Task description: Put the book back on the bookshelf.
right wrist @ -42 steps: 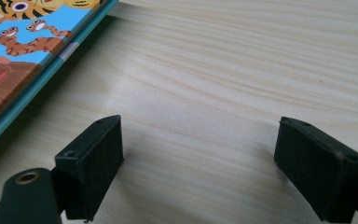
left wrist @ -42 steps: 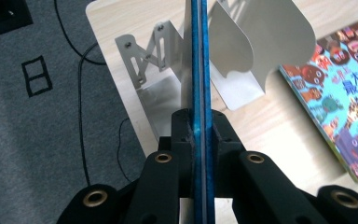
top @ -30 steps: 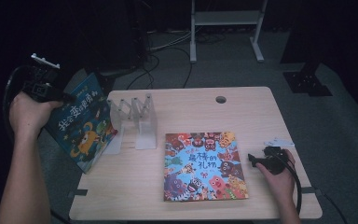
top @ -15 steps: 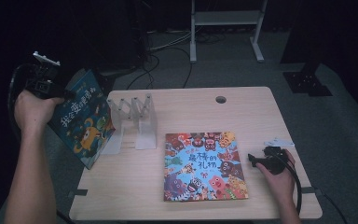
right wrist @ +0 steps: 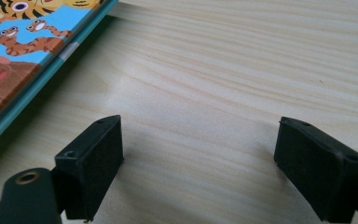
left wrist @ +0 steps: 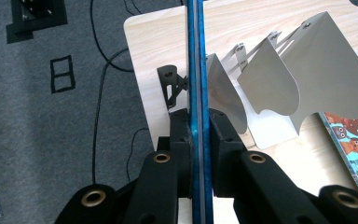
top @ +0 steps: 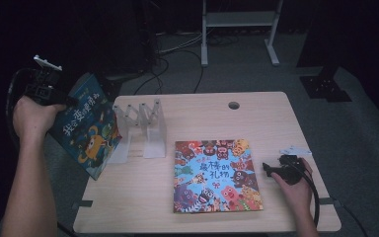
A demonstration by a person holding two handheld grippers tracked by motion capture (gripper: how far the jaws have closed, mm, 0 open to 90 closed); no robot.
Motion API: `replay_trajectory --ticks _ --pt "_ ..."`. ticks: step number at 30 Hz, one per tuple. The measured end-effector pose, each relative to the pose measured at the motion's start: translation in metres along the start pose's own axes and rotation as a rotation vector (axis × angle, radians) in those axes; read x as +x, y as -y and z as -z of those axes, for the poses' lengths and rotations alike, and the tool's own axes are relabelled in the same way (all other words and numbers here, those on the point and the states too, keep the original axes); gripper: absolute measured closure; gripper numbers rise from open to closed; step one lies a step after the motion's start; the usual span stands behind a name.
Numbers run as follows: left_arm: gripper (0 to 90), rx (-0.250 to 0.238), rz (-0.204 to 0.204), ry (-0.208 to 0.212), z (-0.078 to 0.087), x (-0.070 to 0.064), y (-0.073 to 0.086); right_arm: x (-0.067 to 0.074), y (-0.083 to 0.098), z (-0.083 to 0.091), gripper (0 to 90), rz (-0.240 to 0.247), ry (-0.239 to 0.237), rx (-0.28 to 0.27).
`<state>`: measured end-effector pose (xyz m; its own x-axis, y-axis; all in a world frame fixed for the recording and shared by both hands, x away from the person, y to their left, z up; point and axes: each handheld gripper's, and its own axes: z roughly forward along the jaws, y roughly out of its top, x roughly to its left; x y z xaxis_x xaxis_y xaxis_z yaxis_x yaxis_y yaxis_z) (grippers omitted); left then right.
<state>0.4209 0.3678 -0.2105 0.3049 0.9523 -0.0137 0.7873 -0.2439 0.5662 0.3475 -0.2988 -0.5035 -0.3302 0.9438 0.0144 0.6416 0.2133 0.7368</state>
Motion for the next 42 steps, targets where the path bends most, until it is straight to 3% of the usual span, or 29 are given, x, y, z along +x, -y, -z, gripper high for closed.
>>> replay_trajectory --ticks 7,14,24,33,38,42 --pt "79.0 -0.004 -0.016 -0.008 0.004 0.0 0.0 0.0 0.0 0.0 14.4 0.0 0.0 0.0" --pt "79.6 -0.025 -0.026 0.0 0.023 -0.002 -0.005 0.0 0.0 0.0 14.4 0.0 0.0 0.0" --pt "89.9 -0.058 -0.039 0.021 0.042 -0.002 -0.004 0.0 0.0 0.0 14.4 0.0 0.0 0.0" --pt "89.5 -0.086 -0.126 0.076 0.047 -0.021 0.003 0.0 0.0 0.0 14.3 0.0 -0.001 0.0" --pt "87.3 -0.072 -0.195 0.12 0.034 -0.036 0.009 0.0 0.0 0.0 14.4 0.0 0.0 0.0" --pt "82.8 -0.086 -0.223 0.14 0.022 -0.047 0.015 0.0 0.0 0.0 13.5 -0.008 0.01 0.0"
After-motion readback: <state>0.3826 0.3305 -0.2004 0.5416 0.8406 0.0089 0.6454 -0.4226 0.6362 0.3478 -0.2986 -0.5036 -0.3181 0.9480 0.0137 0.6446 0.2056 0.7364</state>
